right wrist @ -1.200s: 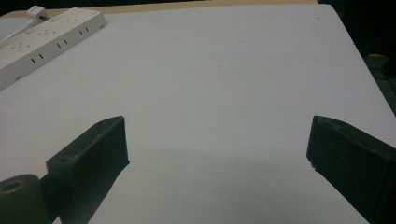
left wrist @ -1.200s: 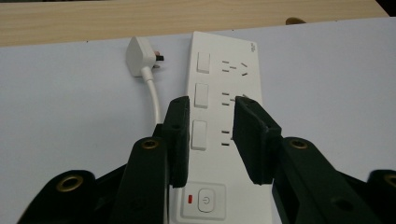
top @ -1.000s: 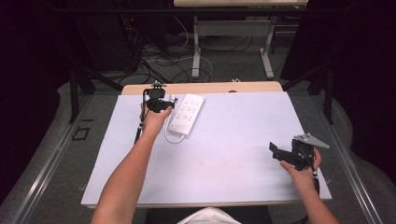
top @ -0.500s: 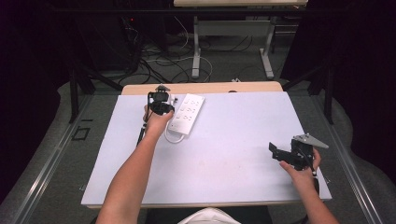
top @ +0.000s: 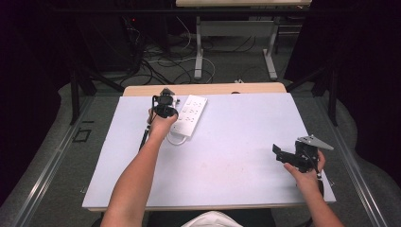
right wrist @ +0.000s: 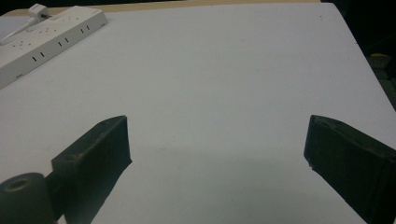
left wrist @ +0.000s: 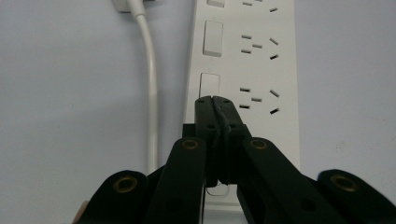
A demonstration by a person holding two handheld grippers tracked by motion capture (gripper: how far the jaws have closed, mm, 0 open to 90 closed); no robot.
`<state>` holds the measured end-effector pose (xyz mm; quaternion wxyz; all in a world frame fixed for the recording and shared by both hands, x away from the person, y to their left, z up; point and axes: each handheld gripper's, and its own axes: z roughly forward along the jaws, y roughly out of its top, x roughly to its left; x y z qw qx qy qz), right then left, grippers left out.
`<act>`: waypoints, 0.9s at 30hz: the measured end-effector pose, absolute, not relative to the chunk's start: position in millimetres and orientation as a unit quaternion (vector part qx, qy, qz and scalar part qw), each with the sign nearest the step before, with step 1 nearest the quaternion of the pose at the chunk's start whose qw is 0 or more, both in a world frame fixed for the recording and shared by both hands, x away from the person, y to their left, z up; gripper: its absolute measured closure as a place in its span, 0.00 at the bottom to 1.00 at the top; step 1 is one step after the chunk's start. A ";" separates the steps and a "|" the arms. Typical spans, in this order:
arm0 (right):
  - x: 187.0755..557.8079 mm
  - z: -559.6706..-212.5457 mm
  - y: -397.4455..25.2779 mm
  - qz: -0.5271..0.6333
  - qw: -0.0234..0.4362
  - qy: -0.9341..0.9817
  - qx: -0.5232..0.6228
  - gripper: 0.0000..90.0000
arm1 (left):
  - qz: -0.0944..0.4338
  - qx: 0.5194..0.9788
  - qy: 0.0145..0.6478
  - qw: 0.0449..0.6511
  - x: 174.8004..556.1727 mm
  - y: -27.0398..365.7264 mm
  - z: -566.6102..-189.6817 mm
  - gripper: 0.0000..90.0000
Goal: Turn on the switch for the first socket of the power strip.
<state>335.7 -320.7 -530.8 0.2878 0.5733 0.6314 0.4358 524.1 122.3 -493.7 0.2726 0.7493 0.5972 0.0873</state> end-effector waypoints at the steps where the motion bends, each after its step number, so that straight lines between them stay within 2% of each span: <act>1: 334.3 -529.3 -322.0 0.426 0.275 0.641 0.576 0.07 | 0.081 0.751 0.600 0.265 524.8 122.9 -494.7 1.00; 27: 336.2 -532.0 -320.4 0.419 0.268 0.645 0.580 0.07 | 0.063 0.733 0.614 0.286 543.0 132.4 -512.0 1.00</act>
